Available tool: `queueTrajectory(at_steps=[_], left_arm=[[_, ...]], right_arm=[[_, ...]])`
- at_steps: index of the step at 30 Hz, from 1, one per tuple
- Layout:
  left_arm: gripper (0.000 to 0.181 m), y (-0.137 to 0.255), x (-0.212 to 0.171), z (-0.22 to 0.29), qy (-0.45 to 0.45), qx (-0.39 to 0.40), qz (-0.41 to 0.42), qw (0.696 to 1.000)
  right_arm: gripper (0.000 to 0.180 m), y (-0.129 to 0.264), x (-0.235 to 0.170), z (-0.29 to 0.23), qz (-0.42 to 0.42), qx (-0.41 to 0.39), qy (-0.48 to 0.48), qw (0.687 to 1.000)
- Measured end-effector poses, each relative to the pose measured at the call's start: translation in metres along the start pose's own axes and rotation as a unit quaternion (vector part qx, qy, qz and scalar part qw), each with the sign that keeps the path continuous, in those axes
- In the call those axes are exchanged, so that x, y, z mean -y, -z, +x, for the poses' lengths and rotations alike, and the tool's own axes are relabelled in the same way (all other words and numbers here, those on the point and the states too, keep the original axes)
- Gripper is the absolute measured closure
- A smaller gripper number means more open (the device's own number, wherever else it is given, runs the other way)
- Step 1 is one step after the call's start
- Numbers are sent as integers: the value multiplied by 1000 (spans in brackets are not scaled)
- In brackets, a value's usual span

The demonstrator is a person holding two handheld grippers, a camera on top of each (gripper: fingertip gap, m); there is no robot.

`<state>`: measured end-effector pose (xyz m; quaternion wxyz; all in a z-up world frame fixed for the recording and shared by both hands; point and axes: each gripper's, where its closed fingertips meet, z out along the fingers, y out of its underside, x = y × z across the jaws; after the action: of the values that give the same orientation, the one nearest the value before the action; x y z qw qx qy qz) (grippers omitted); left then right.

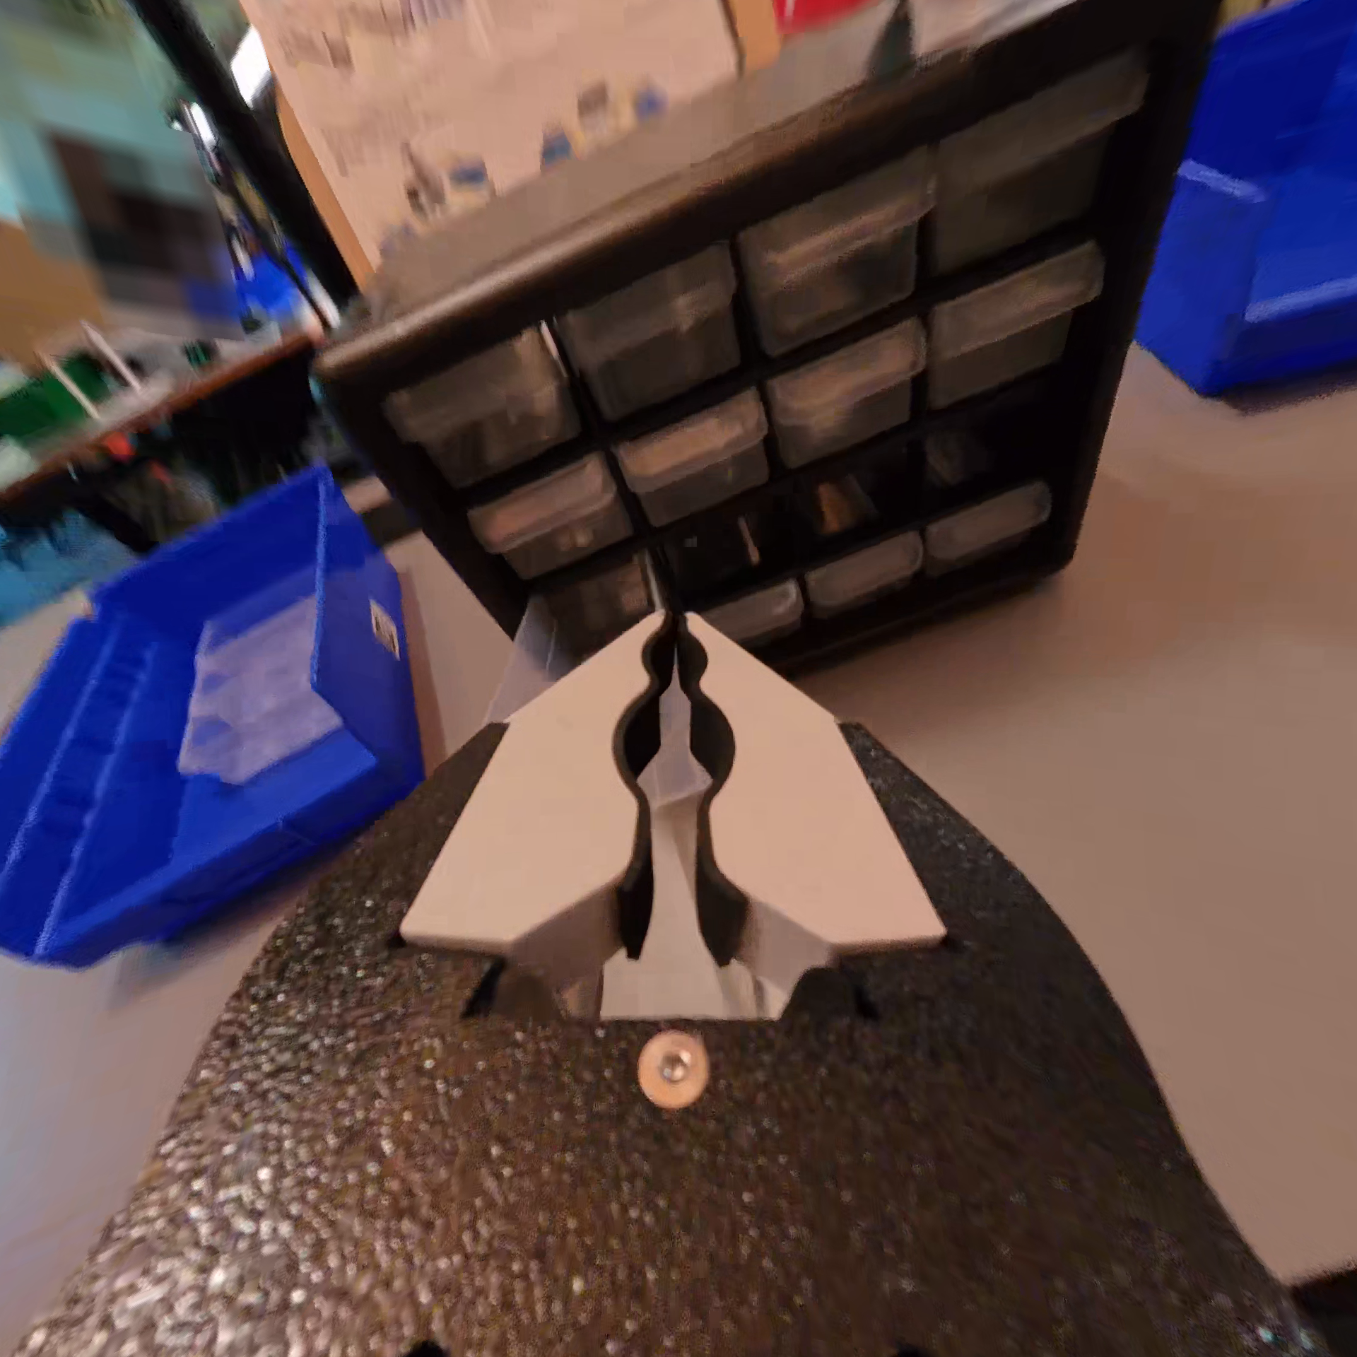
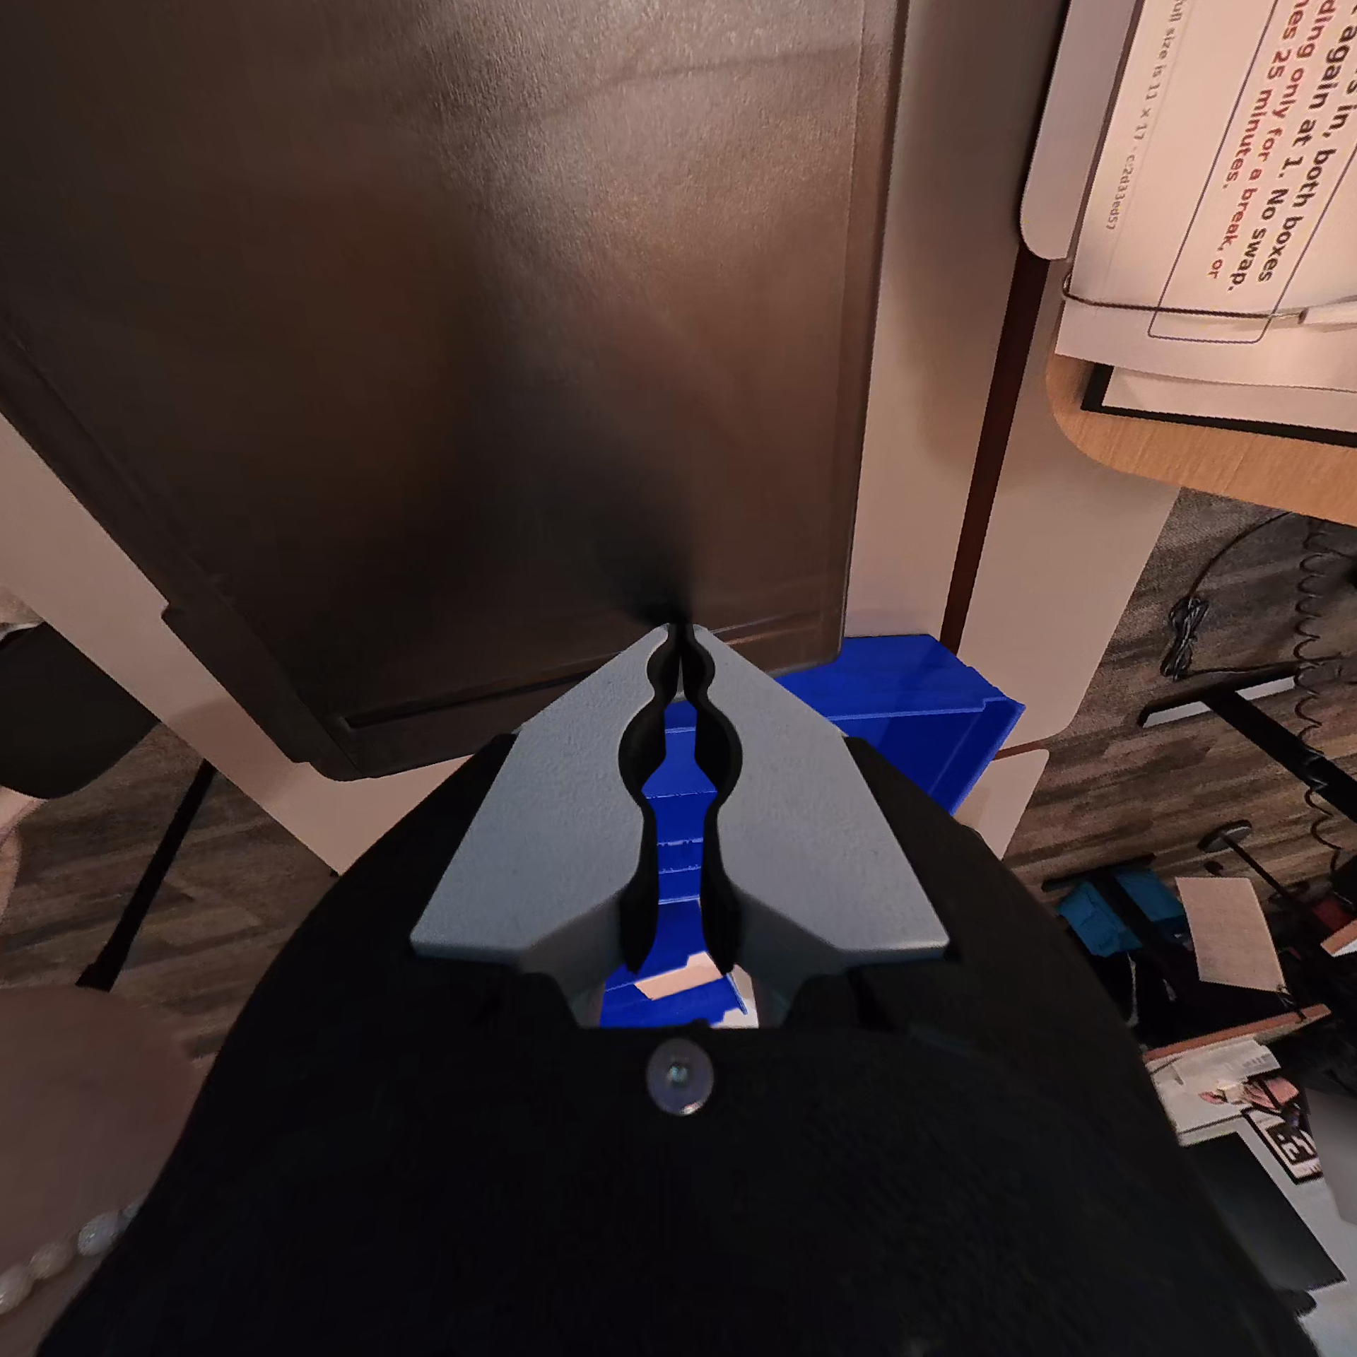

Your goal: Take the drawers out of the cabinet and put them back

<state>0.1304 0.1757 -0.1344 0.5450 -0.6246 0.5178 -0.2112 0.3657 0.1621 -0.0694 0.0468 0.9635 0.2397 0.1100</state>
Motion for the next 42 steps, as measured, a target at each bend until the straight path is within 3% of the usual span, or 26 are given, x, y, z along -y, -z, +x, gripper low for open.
queueTrajectory(at_steps=[1, 6, 11, 20, 26, 32, 42], left_arm=[[181, -1, 1, 0, -9, 7, 32, 999], [181, -23, -21, 9, -19, 11, 79, 997], [181, -35, -15, 4, -81, 27, 119, 989], [181, 22, -7, -10, -44, 26, 185, 981], [181, 40, -67, -5, -165, 23, 136, 976], [181, 21, -106, 12, -297, -8, 60, 953], [181, -7, -73, -14, -324, 89, 92, 937]], right_arm=[[180, 0, 0, 0, 1, 0, -1, 1000], [180, 0, 0, 0, -1, 2, -1, 1000], [180, 0, 0, 0, 0, 10, -3, 1000], [180, 0, 0, 0, 6, 16, -5, 1000], [180, 0, 0, 0, 10, 19, -8, 1000], [180, 0, 0, 0, 2, 14, -10, 1000], [180, 0, 0, 0, 9, 19, -17, 1000]])
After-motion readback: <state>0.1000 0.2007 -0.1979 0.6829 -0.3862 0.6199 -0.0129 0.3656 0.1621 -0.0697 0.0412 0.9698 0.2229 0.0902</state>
